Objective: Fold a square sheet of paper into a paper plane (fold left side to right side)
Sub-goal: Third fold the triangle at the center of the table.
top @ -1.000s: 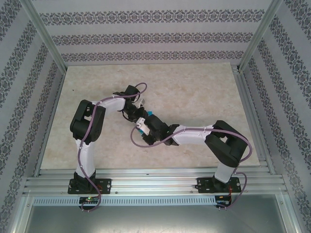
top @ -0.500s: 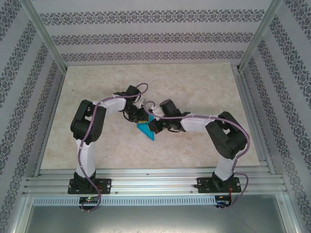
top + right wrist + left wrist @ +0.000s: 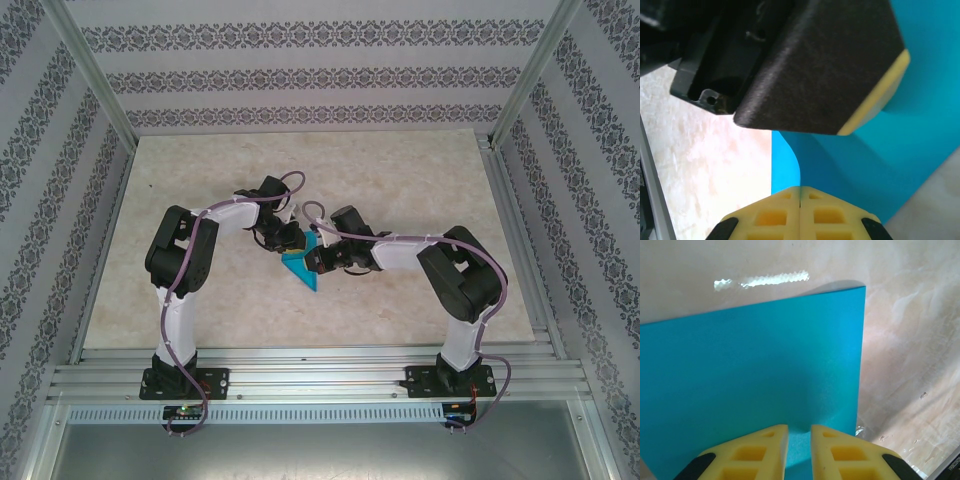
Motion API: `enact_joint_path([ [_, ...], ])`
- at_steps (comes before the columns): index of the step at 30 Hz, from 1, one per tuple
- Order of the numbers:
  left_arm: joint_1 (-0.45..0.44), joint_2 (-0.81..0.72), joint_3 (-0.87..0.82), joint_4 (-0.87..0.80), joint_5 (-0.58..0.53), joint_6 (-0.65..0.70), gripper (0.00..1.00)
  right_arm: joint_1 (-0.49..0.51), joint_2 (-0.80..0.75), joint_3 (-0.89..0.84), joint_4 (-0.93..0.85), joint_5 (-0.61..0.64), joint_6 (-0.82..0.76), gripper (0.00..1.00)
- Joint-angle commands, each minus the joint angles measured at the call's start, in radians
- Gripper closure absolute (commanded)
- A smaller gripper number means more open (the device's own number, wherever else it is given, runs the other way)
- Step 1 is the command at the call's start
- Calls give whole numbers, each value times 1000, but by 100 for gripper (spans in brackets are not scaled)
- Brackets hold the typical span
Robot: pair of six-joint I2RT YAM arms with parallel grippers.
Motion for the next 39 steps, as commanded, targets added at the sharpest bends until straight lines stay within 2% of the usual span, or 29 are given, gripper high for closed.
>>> enact_joint_path([
  [1,-16,40,6,-35,-32,22,78,-11,16,-2,29,-23,40,100],
  [20,-19,44,3,-35,-43,21,78,-20,34,2,-58,29,85,100],
  [39,-26,49,7,-31,-39,21,79,-22,96,79,-102,26,56,100],
])
